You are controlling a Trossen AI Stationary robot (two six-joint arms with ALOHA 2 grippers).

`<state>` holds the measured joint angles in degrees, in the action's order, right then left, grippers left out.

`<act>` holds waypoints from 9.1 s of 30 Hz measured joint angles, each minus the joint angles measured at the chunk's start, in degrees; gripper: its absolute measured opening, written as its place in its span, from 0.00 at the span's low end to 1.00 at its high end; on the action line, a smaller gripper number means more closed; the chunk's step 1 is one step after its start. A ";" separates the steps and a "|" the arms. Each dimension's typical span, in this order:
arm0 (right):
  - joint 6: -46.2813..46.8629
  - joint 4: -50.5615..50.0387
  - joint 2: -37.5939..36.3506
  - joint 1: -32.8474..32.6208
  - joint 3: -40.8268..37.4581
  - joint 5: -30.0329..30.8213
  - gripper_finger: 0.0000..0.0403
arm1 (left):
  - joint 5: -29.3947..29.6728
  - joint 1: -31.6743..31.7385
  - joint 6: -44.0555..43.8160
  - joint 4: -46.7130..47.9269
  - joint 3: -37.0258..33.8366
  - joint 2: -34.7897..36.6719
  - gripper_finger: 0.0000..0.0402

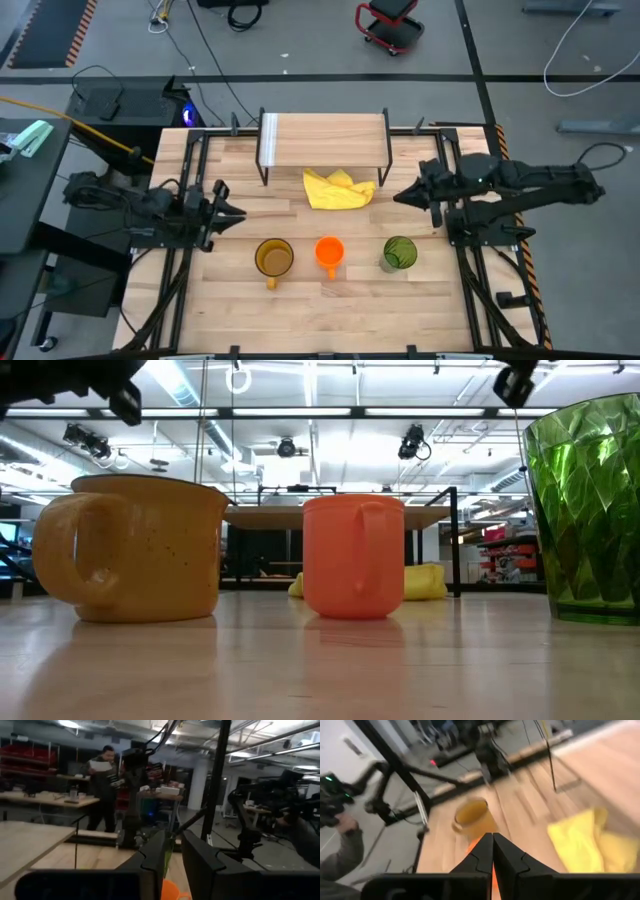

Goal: Stack small to large cups/mugs on shelf
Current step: Put the green cup on the shelf

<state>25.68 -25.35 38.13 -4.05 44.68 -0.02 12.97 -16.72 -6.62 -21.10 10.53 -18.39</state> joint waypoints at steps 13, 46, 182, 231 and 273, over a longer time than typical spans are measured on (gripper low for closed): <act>21.03 -11.04 0.20 -18.62 0.49 18.49 0.04 | 7.30 -2.20 -1.96 5.42 0.83 0.02 0.17; 46.15 -46.82 31.51 -27.26 25.49 18.12 0.12 | 7.83 -2.17 -7.82 13.30 0.76 0.02 0.17; 73.82 -34.64 11.51 -37.38 -7.93 20.55 0.19 | 8.05 -2.11 -9.72 16.72 0.74 0.02 0.19; 65.64 -23.06 18.79 -28.42 -11.80 13.38 0.31 | 0.01 -2.13 -13.59 0.78 0.76 -7.13 0.20; 74.69 -22.11 25.98 -49.74 -3.71 22.46 0.15 | -39.99 26.04 -15.29 32.19 71.26 -85.65 0.16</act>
<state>100.37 -47.46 64.11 -53.79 40.97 22.45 -27.03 9.31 -21.90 11.09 81.79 -104.04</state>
